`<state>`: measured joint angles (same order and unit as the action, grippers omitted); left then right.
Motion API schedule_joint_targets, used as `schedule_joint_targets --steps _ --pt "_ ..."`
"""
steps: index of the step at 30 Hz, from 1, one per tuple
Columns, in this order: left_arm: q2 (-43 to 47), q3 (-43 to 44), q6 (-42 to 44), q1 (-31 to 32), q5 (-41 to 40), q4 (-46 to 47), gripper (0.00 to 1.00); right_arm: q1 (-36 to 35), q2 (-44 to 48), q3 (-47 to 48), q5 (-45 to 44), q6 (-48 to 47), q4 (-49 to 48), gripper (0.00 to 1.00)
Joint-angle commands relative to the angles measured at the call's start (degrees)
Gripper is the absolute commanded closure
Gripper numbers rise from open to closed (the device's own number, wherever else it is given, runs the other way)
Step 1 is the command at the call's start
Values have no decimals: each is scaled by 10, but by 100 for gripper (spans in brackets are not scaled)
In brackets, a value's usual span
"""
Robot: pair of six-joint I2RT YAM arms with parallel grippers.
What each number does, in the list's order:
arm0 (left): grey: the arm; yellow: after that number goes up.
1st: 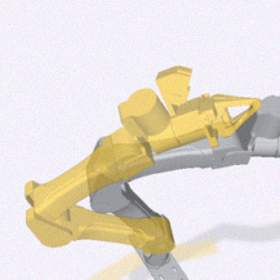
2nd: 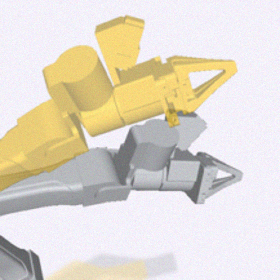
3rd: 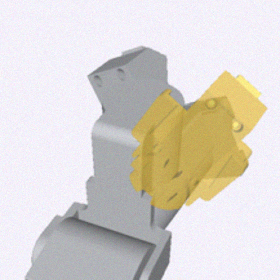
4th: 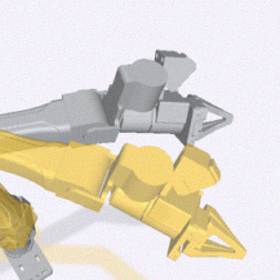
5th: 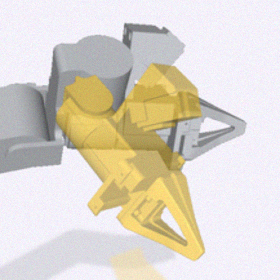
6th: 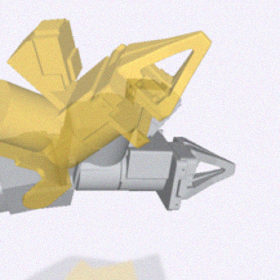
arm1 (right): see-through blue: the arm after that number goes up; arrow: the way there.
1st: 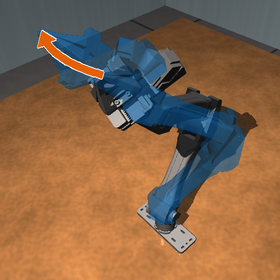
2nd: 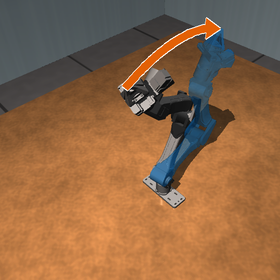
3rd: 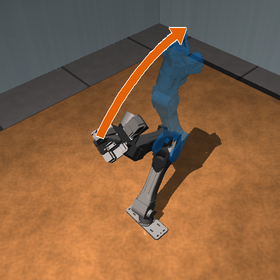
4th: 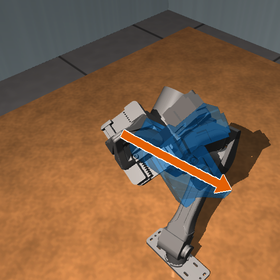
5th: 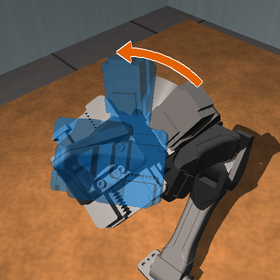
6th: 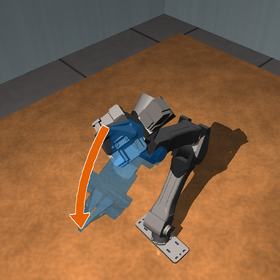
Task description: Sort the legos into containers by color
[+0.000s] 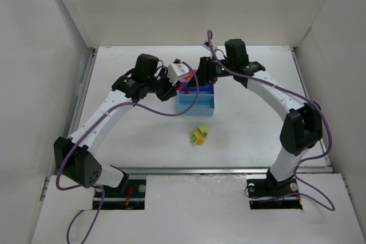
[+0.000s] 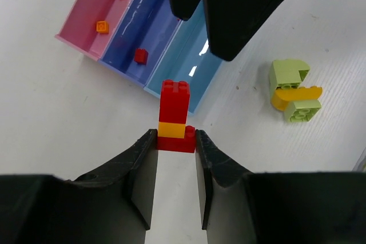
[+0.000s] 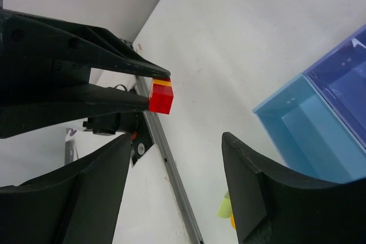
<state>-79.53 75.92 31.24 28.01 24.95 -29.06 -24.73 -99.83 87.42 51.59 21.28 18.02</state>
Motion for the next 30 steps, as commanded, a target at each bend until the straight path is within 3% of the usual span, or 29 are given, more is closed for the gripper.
schedule_joint_targets --steps 1,14,18,21,22,26,30 --pt "-2 22 -4 -1 19 -14 100 -15 -14 35 31 11 -46 30" --pt "-2 33 -16 6 19 -8 100 -43 -72 76 4 30 -40 35" --pt "-2 21 -22 6 19 -3 100 -48 -87 98 4 30 -40 48" --pt "-2 21 -22 6 19 -3 100 -53 -87 98 4 30 -40 66" --pt "3 21 -27 6 19 -3 100 -53 -87 98 4 30 -40 77" --pt "3 16 -32 6 7 3 100 -53 -92 103 11 30 -40 98" --pt "3 5 -37 6 -6 9 100 -53 -92 103 11 30 -35 100"
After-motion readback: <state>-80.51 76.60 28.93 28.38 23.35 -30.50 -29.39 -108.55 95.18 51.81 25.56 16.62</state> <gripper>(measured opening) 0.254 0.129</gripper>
